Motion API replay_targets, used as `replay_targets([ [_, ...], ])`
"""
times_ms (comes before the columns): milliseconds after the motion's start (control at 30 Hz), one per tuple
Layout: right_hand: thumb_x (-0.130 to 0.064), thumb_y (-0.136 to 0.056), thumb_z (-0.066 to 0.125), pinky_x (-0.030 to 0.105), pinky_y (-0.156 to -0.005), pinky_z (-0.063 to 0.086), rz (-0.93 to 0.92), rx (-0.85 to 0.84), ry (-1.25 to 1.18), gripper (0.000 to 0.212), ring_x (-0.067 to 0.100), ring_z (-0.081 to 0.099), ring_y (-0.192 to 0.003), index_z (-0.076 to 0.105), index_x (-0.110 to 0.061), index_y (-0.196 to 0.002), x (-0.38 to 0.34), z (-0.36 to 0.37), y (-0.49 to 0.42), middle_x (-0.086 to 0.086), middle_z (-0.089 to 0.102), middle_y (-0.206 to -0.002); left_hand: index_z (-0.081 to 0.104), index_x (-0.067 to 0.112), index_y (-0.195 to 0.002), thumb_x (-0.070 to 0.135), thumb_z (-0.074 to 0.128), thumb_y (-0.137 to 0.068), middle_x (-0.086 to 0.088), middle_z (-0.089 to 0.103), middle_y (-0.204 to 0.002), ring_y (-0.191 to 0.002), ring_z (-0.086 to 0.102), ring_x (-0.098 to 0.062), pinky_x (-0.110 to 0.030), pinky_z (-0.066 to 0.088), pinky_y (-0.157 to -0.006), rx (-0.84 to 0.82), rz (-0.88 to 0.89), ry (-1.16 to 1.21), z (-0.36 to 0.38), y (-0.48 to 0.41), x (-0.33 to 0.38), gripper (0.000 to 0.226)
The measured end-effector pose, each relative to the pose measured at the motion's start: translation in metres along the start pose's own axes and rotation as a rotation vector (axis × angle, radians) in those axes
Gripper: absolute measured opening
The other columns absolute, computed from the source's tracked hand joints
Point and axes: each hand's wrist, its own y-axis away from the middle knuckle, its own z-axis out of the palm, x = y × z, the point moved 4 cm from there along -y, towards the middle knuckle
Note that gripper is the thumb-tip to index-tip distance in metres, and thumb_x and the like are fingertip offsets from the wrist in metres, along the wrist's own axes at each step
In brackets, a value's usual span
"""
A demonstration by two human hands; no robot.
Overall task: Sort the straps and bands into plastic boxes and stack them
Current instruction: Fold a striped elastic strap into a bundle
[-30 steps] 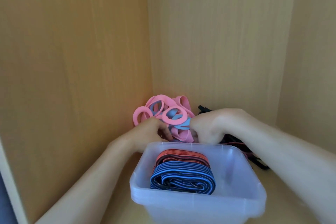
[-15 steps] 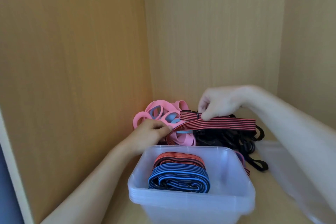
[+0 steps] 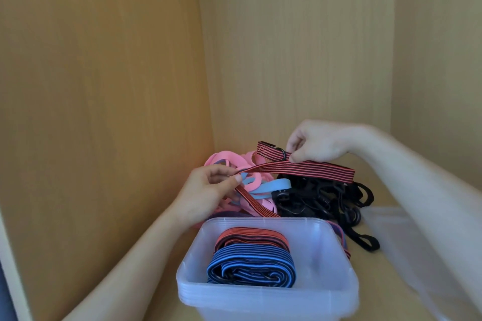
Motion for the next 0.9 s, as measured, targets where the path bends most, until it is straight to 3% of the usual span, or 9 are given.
replay_targets([
  [200,-0.023,-0.095,0.068,0.017,-0.068,0.043,0.0,-0.007,-0.011,0.006,0.003,0.057,-0.076,0.072,-0.018,-0.095,-0.001,-0.001,0.0,-0.012,0.065,-0.087,0.067,0.0,-0.107,0.009,0.068,-0.092,-0.022,0.074,-0.085,-0.06,0.07,-0.021,-0.024,0.053,-0.048,0.035,-0.052,0.161,-0.004,0.002,-0.001,0.017],
  [400,-0.015,-0.091,0.063,0.027,-0.064,0.041,-0.002,0.071,-0.1,0.024,0.011,0.052,-0.063,0.066,-0.018,-0.068,-0.012,-0.003,0.001,-0.008,0.059,-0.063,0.067,0.0,-0.106,0.014,0.073,-0.086,-0.018,0.076,-0.09,-0.072,0.075,-0.022,-0.022,0.059,-0.06,0.07,-0.119,0.417,-0.006,0.001,-0.003,0.025],
  [500,-0.012,-0.091,0.061,0.027,-0.068,0.044,-0.029,0.039,-0.212,0.017,0.01,0.057,-0.063,0.072,-0.008,-0.079,-0.021,0.007,0.0,-0.003,0.066,-0.068,0.066,-0.002,-0.102,0.017,0.074,-0.077,-0.019,0.075,-0.094,-0.084,0.076,-0.023,-0.019,0.059,-0.067,0.027,-0.131,0.631,-0.004,0.002,0.002,0.033],
  [567,-0.008,-0.091,0.059,0.026,-0.062,0.046,-0.053,-0.026,-0.239,0.017,0.007,0.057,-0.057,0.069,-0.008,-0.078,-0.028,0.019,-0.002,-0.003,0.065,-0.067,0.065,-0.004,-0.108,0.018,0.074,-0.077,-0.02,0.073,-0.101,-0.089,0.076,-0.023,-0.019,0.059,-0.07,0.018,-0.135,0.743,-0.005,0.001,0.004,0.039],
  [700,0.003,-0.093,0.05,0.037,-0.072,0.056,-0.078,-0.184,-0.402,0.012,0.026,0.067,-0.078,0.062,0.008,-0.094,-0.032,0.045,-0.011,0.018,0.067,-0.088,0.059,-0.008,-0.125,0.014,0.073,-0.078,-0.024,0.068,-0.116,-0.094,0.075,-0.025,-0.02,0.06,-0.073,0.036,-0.151,0.842,-0.004,0.003,0.007,0.054],
  [800,-0.02,-0.099,0.057,0.029,-0.068,0.056,-0.098,-0.31,-0.576,0.02,0.025,0.07,-0.083,0.069,-0.005,-0.093,-0.037,0.053,-0.012,0.013,0.075,-0.097,0.059,-0.009,-0.125,0.013,0.074,-0.078,-0.028,0.062,-0.128,-0.101,0.074,-0.025,-0.022,0.061,-0.08,0.053,-0.155,0.87,-0.005,0.004,0.01,0.054],
  [867,-0.045,-0.091,0.067,0.025,-0.066,0.055,-0.108,-0.359,-0.636,0.028,0.019,0.072,-0.082,0.074,-0.018,-0.091,-0.041,0.056,-0.009,0.009,0.078,-0.099,0.063,-0.007,-0.11,0.011,0.073,-0.079,-0.028,0.061,-0.129,-0.105,0.072,-0.026,-0.024,0.06,-0.085,0.04,-0.158,0.895,-0.005,0.004,0.011,0.038],
  [900,-0.048,-0.086,0.072,0.023,-0.063,0.055,-0.11,-0.328,-0.607,0.028,0.018,0.073,-0.079,0.074,-0.02,-0.089,-0.042,0.057,-0.008,0.008,0.078,-0.095,0.064,-0.005,-0.104,0.01,0.072,-0.08,-0.027,0.062,-0.128,-0.106,0.072,-0.026,-0.025,0.059,-0.086,0.032,-0.159,0.903,-0.004,0.005,0.012,0.029],
])
